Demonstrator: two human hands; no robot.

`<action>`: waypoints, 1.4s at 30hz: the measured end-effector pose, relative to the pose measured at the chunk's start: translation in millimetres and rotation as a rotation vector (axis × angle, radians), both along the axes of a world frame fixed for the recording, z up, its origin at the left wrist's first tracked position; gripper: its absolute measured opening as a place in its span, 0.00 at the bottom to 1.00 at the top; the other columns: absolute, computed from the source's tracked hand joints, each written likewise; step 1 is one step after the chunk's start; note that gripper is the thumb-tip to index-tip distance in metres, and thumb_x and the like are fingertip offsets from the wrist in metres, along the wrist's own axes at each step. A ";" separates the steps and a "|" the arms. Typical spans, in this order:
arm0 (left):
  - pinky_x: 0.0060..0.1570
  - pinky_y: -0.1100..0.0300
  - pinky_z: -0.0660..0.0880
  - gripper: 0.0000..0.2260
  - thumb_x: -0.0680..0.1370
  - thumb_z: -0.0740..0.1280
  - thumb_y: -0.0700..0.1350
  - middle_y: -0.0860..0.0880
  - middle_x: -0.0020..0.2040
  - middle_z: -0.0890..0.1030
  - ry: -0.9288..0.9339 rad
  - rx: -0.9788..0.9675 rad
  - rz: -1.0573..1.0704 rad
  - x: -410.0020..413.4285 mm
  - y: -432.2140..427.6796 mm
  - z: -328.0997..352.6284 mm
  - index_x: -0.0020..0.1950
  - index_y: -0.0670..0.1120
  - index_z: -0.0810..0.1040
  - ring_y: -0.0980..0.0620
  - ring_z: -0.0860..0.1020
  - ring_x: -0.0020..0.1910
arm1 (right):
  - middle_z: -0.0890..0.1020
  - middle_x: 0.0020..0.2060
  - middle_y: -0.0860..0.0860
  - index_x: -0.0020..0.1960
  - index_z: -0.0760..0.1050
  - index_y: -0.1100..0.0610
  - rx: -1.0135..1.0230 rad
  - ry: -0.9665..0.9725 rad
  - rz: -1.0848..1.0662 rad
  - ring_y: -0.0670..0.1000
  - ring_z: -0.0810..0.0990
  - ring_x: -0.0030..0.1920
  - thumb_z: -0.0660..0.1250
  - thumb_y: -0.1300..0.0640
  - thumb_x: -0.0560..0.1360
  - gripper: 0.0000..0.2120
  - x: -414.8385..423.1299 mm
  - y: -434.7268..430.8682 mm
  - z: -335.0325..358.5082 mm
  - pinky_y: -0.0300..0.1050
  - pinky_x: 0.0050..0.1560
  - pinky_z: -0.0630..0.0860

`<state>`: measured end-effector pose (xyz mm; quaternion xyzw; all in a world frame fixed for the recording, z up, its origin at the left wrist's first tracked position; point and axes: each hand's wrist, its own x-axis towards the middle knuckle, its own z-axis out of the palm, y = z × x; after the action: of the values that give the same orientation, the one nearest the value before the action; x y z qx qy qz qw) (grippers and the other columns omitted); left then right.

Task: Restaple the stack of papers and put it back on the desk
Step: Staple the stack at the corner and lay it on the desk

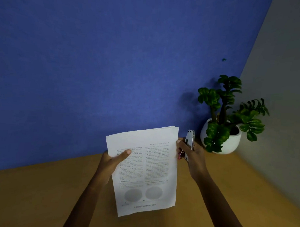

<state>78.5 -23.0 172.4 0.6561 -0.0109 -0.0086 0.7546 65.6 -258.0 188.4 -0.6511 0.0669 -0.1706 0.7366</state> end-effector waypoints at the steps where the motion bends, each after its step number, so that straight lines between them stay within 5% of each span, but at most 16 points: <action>1: 0.54 0.48 0.76 0.11 0.72 0.68 0.38 0.45 0.52 0.81 -0.007 0.006 -0.010 -0.6 0.5 -0.2 0.53 0.47 0.76 0.46 0.79 0.53 | 0.77 0.34 0.53 0.38 0.74 0.53 0.001 0.001 -0.004 0.50 0.76 0.34 0.66 0.61 0.73 0.06 -0.9 0.0 -1.9 0.41 0.34 0.74; 8: 0.41 0.64 0.73 0.13 0.72 0.69 0.39 0.53 0.47 0.78 -0.041 0.093 0.025 0.2 -3.2 -3.9 0.51 0.53 0.71 0.57 0.76 0.47 | 0.78 0.35 0.51 0.40 0.75 0.50 -0.020 0.026 0.002 0.49 0.78 0.36 0.67 0.59 0.73 0.05 -3.6 3.4 -10.7 0.40 0.37 0.77; 15: 0.52 0.54 0.75 0.15 0.72 0.68 0.40 0.47 0.54 0.79 -0.043 0.025 0.038 1.4 -1.4 -3.3 0.58 0.49 0.71 0.47 0.77 0.55 | 0.83 0.38 0.44 0.46 0.76 0.50 -0.105 -0.006 0.131 0.45 0.83 0.38 0.68 0.62 0.72 0.08 -4.2 -4.4 -9.2 0.34 0.33 0.77; 20: 0.56 0.46 0.75 0.14 0.72 0.68 0.42 0.46 0.54 0.81 -0.068 -0.076 0.027 2.5 0.9 3.3 0.57 0.48 0.75 0.46 0.78 0.55 | 0.79 0.28 0.45 0.35 0.74 0.55 -0.245 0.045 0.131 0.40 0.78 0.26 0.70 0.63 0.70 0.09 -4.0 -3.3 -14.2 0.31 0.24 0.73; 25: 0.56 0.44 0.75 0.10 0.73 0.67 0.42 0.43 0.54 0.81 -0.041 -0.088 0.022 3.3 0.8 -1.3 0.53 0.48 0.76 0.44 0.79 0.55 | 0.80 0.29 0.47 0.37 0.76 0.55 -0.157 0.093 0.085 0.42 0.78 0.26 0.69 0.63 0.71 0.07 -6.9 1.9 -32.6 0.36 0.27 0.73; 30: 0.49 0.53 0.78 0.10 0.73 0.68 0.41 0.45 0.51 0.82 -0.040 -0.055 0.007 2.7 1.7 -14.6 0.53 0.47 0.77 0.48 0.80 0.52 | 0.79 0.33 0.52 0.41 0.76 0.54 -0.168 0.180 0.068 0.49 0.77 0.32 0.69 0.63 0.72 0.05 -10.1 7.5 -49.7 0.37 0.28 0.75; 35: 0.37 0.67 0.78 0.05 0.73 0.67 0.42 0.53 0.42 0.86 -0.052 0.010 -0.009 3.3 3.6 -25.8 0.45 0.49 0.82 0.54 0.83 0.44 | 0.77 0.32 0.55 0.48 0.77 0.65 -0.030 0.164 0.011 0.52 0.74 0.32 0.68 0.65 0.71 0.06 -10.0 8.0 -54.8 0.43 0.31 0.73; 42: 0.41 0.61 0.80 0.07 0.77 0.62 0.43 0.49 0.44 0.84 -0.076 0.085 0.017 7.6 1.8 -28.6 0.47 0.45 0.80 0.52 0.83 0.42 | 0.78 0.35 0.55 0.41 0.76 0.59 0.047 0.141 0.048 0.52 0.74 0.33 0.68 0.65 0.72 0.03 -10.0 9.4 -54.4 0.44 0.31 0.73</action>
<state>86.1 -21.3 143.8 0.6873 -0.0336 0.0225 0.7252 55.6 -248.6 134.0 -0.6454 0.1067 -0.1049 0.7490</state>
